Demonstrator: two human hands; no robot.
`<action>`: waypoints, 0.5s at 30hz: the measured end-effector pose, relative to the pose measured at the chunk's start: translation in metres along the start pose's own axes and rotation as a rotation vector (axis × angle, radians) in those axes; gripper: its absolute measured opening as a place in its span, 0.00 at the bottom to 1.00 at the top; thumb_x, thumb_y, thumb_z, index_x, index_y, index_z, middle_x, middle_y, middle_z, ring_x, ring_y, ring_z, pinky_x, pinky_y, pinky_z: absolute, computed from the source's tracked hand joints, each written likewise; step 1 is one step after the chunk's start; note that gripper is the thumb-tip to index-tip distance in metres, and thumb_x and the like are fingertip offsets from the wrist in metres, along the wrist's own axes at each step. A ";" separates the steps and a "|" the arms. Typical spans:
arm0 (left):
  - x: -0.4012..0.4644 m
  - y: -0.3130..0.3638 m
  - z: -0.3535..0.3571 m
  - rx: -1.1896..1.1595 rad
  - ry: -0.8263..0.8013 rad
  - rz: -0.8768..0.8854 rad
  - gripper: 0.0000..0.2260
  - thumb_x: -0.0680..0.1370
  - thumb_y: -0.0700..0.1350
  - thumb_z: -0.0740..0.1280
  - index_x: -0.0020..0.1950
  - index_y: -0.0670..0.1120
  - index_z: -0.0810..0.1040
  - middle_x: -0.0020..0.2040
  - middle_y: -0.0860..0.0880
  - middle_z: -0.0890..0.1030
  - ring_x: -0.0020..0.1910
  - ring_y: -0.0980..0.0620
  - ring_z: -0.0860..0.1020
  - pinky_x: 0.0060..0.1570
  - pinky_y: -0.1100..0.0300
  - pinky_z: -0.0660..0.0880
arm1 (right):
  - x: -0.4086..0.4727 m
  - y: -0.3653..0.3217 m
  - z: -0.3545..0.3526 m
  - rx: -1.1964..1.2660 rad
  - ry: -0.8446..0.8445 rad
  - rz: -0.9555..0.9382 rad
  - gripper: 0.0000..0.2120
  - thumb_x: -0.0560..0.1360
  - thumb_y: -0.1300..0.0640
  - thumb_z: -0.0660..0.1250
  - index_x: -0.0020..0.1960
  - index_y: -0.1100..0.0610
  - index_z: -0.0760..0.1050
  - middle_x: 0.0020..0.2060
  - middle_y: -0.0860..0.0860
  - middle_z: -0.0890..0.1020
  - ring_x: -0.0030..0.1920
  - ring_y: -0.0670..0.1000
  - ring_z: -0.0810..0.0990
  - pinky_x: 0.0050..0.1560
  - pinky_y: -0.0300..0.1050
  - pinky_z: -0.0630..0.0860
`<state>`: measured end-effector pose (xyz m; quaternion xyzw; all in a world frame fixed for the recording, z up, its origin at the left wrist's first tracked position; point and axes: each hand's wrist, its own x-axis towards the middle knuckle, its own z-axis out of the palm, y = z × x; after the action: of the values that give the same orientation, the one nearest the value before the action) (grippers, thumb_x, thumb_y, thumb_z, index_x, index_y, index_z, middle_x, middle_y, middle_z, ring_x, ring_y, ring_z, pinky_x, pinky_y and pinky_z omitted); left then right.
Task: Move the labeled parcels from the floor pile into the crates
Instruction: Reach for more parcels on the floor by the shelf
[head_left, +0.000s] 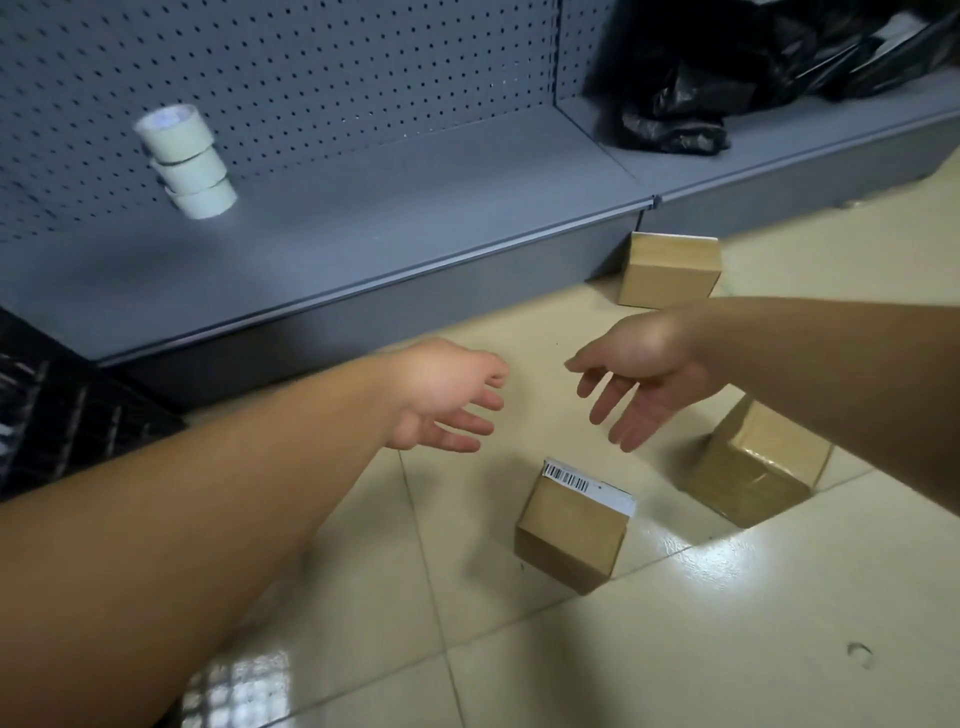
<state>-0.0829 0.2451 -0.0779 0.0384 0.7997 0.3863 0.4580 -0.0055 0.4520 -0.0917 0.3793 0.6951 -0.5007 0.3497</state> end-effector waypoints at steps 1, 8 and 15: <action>0.004 -0.003 0.007 -0.008 -0.016 -0.031 0.11 0.80 0.51 0.66 0.58 0.46 0.79 0.56 0.48 0.84 0.51 0.46 0.85 0.47 0.52 0.84 | 0.003 0.006 0.002 -0.006 -0.020 0.026 0.22 0.82 0.45 0.63 0.63 0.64 0.73 0.58 0.66 0.79 0.54 0.71 0.82 0.50 0.66 0.83; 0.025 -0.025 0.042 0.146 -0.059 -0.184 0.12 0.81 0.55 0.65 0.58 0.49 0.78 0.58 0.47 0.80 0.43 0.45 0.80 0.51 0.45 0.83 | 0.022 0.040 0.021 -0.097 -0.079 0.207 0.24 0.82 0.45 0.64 0.64 0.65 0.71 0.59 0.67 0.76 0.58 0.74 0.79 0.48 0.67 0.83; 0.033 -0.040 0.060 0.113 -0.151 -0.296 0.21 0.82 0.61 0.62 0.68 0.48 0.73 0.61 0.43 0.77 0.57 0.36 0.82 0.55 0.39 0.82 | 0.034 0.059 0.026 0.008 -0.117 0.293 0.20 0.82 0.50 0.64 0.63 0.67 0.70 0.59 0.71 0.77 0.66 0.75 0.73 0.44 0.64 0.84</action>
<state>-0.0450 0.2659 -0.1443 -0.0253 0.7806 0.2650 0.5656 0.0330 0.4453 -0.1531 0.4481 0.6090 -0.4682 0.4573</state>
